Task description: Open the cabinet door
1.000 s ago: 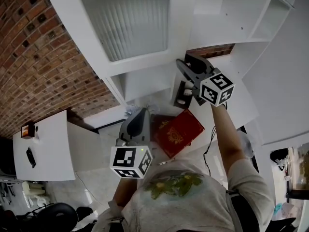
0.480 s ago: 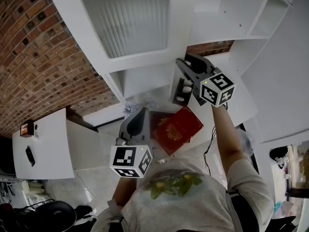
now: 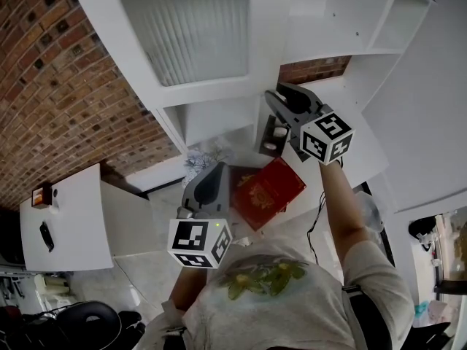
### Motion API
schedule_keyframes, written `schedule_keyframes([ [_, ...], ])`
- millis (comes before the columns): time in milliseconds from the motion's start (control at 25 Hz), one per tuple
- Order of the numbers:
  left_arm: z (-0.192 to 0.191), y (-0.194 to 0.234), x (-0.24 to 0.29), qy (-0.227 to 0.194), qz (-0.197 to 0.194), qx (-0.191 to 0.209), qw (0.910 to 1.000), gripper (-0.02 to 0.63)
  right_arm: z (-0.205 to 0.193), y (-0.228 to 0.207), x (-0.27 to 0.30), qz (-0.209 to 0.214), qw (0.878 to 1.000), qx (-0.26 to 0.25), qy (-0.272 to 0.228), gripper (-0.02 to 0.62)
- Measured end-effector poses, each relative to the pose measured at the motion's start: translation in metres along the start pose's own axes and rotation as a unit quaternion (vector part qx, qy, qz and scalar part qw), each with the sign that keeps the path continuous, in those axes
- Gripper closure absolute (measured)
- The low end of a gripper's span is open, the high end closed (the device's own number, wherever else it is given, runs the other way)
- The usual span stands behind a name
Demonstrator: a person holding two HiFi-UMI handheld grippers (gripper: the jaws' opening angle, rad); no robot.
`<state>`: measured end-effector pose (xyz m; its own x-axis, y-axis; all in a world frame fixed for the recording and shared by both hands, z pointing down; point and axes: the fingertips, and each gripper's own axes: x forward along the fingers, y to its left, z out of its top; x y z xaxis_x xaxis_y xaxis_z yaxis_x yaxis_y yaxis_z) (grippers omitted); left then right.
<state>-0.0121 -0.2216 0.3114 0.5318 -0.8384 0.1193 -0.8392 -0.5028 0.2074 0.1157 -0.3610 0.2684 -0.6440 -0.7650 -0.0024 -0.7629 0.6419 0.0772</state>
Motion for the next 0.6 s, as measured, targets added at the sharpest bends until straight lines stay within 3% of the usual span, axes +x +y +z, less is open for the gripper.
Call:
schedule_keyframes([
  [600, -0.012, -0.005, -0.006, 0.002, 0.002, -0.008, 1.0, 0.597, 0.002, 0.017, -0.02, 0.003, 1.0, -0.001, -0.01, 0.491],
])
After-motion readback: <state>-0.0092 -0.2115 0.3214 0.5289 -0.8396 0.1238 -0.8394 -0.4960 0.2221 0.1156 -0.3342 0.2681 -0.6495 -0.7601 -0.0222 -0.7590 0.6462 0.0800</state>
